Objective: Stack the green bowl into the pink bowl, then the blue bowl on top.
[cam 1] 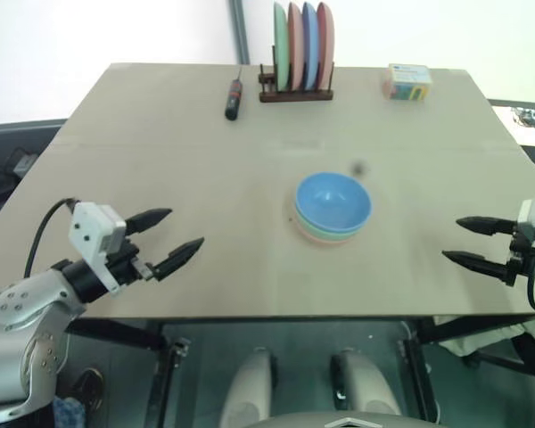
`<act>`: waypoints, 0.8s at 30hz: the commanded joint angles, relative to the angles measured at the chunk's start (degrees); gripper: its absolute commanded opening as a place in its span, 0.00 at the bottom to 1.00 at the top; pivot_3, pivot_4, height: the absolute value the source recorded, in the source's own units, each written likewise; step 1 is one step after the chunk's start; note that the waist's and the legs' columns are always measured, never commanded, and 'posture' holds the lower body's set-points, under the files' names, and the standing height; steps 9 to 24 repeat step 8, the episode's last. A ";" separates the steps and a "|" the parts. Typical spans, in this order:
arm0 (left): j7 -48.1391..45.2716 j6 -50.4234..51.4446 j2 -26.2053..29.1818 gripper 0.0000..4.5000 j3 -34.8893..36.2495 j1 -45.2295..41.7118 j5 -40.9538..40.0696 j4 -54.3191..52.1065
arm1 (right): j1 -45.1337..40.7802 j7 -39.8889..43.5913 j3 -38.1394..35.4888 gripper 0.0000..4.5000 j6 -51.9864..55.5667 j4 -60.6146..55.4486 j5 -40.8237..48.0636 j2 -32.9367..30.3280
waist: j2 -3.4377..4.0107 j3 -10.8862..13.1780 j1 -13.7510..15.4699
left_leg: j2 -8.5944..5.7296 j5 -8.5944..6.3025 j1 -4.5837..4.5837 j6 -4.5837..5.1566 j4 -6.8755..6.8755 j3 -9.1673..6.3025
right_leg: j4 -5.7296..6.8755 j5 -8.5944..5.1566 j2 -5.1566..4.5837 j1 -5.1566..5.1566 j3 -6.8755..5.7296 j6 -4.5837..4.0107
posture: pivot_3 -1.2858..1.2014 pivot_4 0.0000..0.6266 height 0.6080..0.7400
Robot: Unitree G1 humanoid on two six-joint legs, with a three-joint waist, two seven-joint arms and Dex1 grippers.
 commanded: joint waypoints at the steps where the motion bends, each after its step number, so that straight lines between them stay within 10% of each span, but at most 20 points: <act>1: 1.28 -1.80 0.08 0.98 1.85 0.96 -1.33 -3.06 | -2.47 1.25 0.03 0.81 -2.52 1.17 0.05 0.28 | 0.01 0.00 0.03 | 0.00 0.00 0.00 0.00 -0.01 0.00 | 0.00 0.00 0.00 -0.01 0.00 0.00 | 0.52 0.24 1.00; 24: 2.32 -3.17 0.68 0.98 1.61 2.61 -1.89 -4.02 | -3.91 1.99 0.05 0.81 -3.51 2.98 0.36 1.20 | 0.01 0.00 0.12 | -0.01 -0.01 -0.03 -0.01 -0.06 0.00 | -0.03 0.00 0.02 -0.02 0.01 -0.03 | 0.52 0.24 1.00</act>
